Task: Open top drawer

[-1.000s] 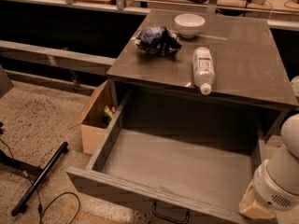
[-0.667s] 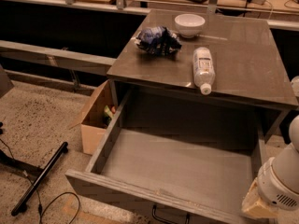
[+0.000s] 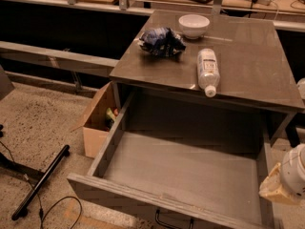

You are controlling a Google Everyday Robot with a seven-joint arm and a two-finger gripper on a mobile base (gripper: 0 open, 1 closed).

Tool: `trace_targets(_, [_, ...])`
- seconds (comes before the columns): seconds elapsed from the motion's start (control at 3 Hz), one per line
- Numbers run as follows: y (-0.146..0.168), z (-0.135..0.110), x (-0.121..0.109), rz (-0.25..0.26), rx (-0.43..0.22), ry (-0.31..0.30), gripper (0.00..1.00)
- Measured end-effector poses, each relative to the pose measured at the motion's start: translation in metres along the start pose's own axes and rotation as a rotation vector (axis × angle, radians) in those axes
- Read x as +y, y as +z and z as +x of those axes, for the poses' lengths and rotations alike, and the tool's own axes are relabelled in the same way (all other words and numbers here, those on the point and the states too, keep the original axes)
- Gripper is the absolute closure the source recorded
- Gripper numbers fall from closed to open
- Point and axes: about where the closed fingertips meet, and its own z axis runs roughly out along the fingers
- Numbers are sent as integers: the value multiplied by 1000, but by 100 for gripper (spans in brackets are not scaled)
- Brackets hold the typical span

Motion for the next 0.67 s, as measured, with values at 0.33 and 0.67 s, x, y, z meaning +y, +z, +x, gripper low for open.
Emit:
trace_targets(0.33, [-1,0,0,2,0,-1,86])
trace_targets(0.67, [-2,0,0,5,0,-2,62])
